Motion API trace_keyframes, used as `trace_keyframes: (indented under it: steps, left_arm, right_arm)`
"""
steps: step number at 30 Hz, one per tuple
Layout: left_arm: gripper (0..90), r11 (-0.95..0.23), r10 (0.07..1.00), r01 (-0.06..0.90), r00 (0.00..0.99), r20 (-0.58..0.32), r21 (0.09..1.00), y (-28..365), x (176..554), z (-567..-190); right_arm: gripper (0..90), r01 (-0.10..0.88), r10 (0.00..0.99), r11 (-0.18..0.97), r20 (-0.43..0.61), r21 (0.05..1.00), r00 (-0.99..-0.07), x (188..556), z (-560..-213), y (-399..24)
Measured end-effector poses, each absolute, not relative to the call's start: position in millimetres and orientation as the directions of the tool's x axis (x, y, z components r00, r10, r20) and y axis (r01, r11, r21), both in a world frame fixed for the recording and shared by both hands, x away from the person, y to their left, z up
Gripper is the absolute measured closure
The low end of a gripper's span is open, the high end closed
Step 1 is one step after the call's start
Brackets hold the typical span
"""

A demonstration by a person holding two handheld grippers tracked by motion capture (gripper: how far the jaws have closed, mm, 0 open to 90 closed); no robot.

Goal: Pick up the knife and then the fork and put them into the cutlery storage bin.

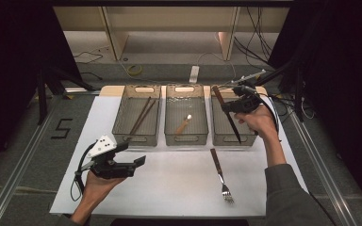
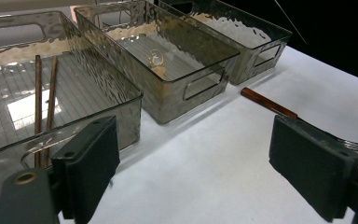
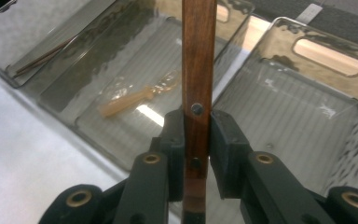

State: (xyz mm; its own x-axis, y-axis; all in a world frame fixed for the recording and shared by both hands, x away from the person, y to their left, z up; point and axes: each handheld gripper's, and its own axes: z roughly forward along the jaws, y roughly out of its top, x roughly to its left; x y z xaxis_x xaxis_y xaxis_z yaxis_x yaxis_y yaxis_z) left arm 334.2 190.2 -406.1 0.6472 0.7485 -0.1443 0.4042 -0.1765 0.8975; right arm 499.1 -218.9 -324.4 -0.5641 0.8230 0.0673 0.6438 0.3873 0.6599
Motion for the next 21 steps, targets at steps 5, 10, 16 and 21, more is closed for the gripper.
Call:
trace_keyframes:
  steps: [5,10,16,21]
  left_arm:
    - [15.6,-0.177,0.747,0.403,0.649,-0.144,0.898,189.4,334.3,-406.2]
    - [15.6,-0.176,0.748,0.402,0.649,-0.143,0.899,189.3,334.3,-406.2]
    - [15.6,-0.185,0.749,0.397,0.649,-0.133,0.899,189.3,334.3,-406.3]
    - [15.6,-0.185,0.747,0.393,0.652,-0.131,0.901,189.4,333.8,-405.7]
  right_arm:
    - [76.9,0.648,0.832,0.371,0.071,0.666,-0.550,506.2,-322.7,-222.8]
    - [77.0,0.653,0.846,0.355,0.068,0.669,-0.529,516.0,-319.6,-225.6]
    - [76.9,0.666,0.863,0.326,0.077,0.670,-0.500,528.9,-318.2,-231.5]
    - [77.0,0.668,0.876,0.298,0.083,0.682,-0.475,537.9,-321.6,-236.9]
